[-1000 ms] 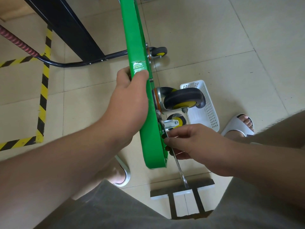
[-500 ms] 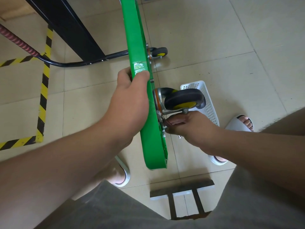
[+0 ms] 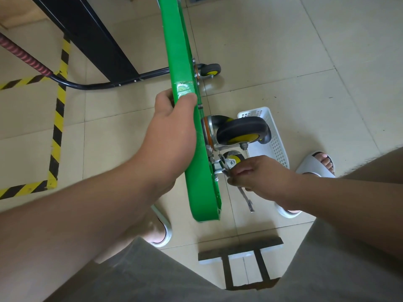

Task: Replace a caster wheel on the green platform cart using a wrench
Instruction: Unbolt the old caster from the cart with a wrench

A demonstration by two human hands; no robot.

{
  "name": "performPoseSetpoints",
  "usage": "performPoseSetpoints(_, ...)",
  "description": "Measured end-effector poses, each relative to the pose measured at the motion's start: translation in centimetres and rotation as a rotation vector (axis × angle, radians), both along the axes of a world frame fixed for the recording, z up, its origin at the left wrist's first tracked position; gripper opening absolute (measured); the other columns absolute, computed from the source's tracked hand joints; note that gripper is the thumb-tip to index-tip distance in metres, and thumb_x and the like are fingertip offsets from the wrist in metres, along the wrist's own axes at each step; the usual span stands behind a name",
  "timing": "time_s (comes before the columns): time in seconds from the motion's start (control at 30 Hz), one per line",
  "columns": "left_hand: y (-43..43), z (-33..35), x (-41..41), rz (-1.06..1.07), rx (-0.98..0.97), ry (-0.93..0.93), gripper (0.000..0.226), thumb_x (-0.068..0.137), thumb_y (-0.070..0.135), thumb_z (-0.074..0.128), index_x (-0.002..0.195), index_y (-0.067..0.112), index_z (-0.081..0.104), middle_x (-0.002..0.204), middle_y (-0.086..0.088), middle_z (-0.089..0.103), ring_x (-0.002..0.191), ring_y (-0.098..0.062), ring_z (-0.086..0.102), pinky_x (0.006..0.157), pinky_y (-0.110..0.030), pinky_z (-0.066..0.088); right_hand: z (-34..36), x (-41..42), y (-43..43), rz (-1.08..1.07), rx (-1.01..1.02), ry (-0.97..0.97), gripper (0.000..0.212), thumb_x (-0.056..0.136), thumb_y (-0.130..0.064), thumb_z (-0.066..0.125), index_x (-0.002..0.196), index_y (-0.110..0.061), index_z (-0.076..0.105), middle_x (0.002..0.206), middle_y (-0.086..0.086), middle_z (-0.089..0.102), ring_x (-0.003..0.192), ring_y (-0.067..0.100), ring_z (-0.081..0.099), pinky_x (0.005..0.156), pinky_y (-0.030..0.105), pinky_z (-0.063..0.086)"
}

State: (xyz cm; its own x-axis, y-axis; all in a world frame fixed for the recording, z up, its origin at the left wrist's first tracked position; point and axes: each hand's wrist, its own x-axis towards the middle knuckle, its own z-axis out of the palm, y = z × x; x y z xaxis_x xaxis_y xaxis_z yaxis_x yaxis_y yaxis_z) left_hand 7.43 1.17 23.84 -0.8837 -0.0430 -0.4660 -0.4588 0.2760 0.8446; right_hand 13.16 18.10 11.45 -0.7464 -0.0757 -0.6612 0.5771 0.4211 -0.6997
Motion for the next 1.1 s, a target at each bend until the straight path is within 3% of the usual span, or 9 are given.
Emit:
performPoseSetpoints(0.17,0.1,0.1,0.0,0.008,-0.012,0.006,0.022,0.107,0.040,0.041,0.126,0.037,0.051,0.093,0.002,0.060,0.075,-0.015,0.057,0.065,-0.031,0.051,-1.2,-0.9,1.0,0.265,0.266,0.140,0.013,0.090,-0.038,0.072,0.092,-0.028,0.079,0.091,-0.006,0.073,0.084,0.013,0.065,0.078,0.024,0.051)
performPoseSetpoints(0.27,0.1,0.1,0.0,0.007,-0.018,0.006,0.021,0.107,0.040,0.042,0.125,0.038,0.051,0.095,0.001,0.061,0.078,-0.016,0.058,0.070,-0.034,0.053,-1.3,-1.5,1.7,0.434,0.397,0.227,0.013,0.093,-0.036,0.068,0.092,-0.027,0.077,0.088,-0.006,0.071,0.075,0.010,0.059,0.066,0.016,0.043)
performPoseSetpoints(0.37,0.0,0.1,0.0,-0.003,-0.018,-0.003,0.020,0.107,0.041,0.042,0.124,0.039,0.052,0.100,-0.003,0.064,0.081,-0.018,0.060,0.074,-0.037,0.055,-1.7,-2.0,2.6,0.564,0.515,0.282,0.021,0.097,-0.037,0.062,0.100,-0.023,0.077,0.094,-0.003,0.072,0.084,0.016,0.063,0.071,0.023,0.046)
performPoseSetpoints(0.5,-0.1,0.1,0.0,-0.013,-0.003,-0.008,0.018,0.106,0.041,0.042,0.122,0.039,0.051,0.106,-0.007,0.066,0.084,-0.019,0.061,0.079,-0.041,0.057,-2.2,-2.9,3.9,0.654,0.580,0.251,0.019,0.098,-0.032,0.059,0.093,-0.021,0.074,0.084,-0.001,0.070,0.081,0.019,0.065,0.064,0.021,0.043)
performPoseSetpoints(0.7,-0.1,0.1,0.1,-0.028,0.002,-0.010,0.022,0.106,0.042,0.042,0.126,0.039,0.052,0.103,-0.006,0.064,0.082,-0.020,0.060,0.077,-0.042,0.057,-5.0,-4.1,5.4,0.823,0.763,0.233,0.016,0.098,-0.022,0.055,0.093,-0.017,0.070,0.077,-0.001,0.062,0.073,0.021,0.060,0.059,0.029,0.043)
performPoseSetpoints(0.83,-0.2,0.1,0.1,-0.028,0.006,-0.026,0.023,0.106,0.042,0.042,0.126,0.039,0.053,0.095,-0.002,0.060,0.078,-0.019,0.058,0.071,-0.038,0.054,-6.9,-5.0,6.8,0.928,0.905,0.198,0.009,0.094,-0.015,0.054,0.089,-0.019,0.061,0.078,-0.002,0.054,0.076,0.024,0.061,0.066,0.035,0.053)
performPoseSetpoints(1.03,-0.1,0.0,-0.1,-0.018,-0.035,-0.032,0.023,0.105,0.044,0.043,0.124,0.040,0.055,0.088,0.001,0.060,0.071,-0.015,0.059,0.059,-0.030,0.054,-8.7,-6.1,8.6,0.986,1.022,0.133,0.014,0.093,-0.007,0.046,0.091,-0.019,0.052,0.085,-0.001,0.052,0.083,0.024,0.062,0.068,0.033,0.051)
performPoseSetpoints(1.1,-0.1,0.0,-0.1,-0.006,-0.026,-0.034,0.022,0.105,0.045,0.044,0.122,0.042,0.056,0.086,0.002,0.061,0.071,-0.016,0.060,0.066,-0.037,0.057,-9.1,-6.3,8.9,1.015,1.043,0.131,0.014,0.094,-0.007,0.047,0.092,-0.020,0.050,0.085,-0.002,0.050,0.084,0.022,0.061,0.071,0.033,0.054)
